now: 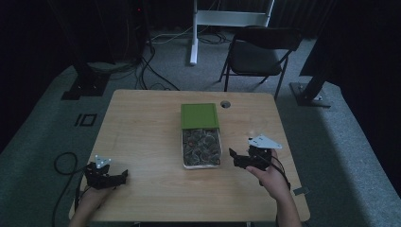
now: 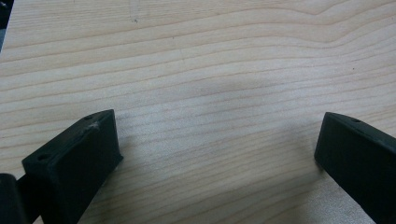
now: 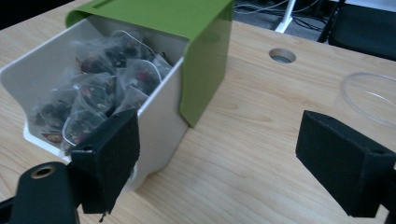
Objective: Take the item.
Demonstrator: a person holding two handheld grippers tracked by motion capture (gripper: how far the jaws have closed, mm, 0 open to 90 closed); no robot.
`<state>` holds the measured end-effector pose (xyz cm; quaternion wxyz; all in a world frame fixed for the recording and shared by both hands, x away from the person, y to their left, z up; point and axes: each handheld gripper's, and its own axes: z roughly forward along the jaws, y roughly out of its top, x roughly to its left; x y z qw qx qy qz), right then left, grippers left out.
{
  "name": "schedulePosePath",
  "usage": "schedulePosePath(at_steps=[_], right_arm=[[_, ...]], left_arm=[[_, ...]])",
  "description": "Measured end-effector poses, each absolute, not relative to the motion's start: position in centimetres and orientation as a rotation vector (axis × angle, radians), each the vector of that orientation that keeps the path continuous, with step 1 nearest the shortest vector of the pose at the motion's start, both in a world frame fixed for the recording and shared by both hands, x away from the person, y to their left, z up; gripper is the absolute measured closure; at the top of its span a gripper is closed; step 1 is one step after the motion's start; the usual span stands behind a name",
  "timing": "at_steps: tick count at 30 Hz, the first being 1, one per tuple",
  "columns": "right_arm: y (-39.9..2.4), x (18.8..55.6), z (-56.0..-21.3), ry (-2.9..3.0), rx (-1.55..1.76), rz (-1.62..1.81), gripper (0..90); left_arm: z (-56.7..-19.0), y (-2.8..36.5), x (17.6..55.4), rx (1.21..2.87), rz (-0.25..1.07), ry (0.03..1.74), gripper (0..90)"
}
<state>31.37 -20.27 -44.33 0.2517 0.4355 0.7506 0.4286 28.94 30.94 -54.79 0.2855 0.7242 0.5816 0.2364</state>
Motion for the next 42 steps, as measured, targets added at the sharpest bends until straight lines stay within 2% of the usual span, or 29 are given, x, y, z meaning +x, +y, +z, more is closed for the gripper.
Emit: schedulePosePath(at_steps=[20, 42], right_arm=[[-17.5, 31.8, -43.2, 2.092, 1.1, 1.199, 14.6], [-13.6, 32.5, -43.5, 2.161, 1.035, 1.243, 15.9]], left_arm=[[-54.8, 30.9, 28.9, 1.936, 0.632, 1.555, 0.4], [-54.8, 30.9, 28.9, 1.935, 0.632, 1.555, 0.5]])
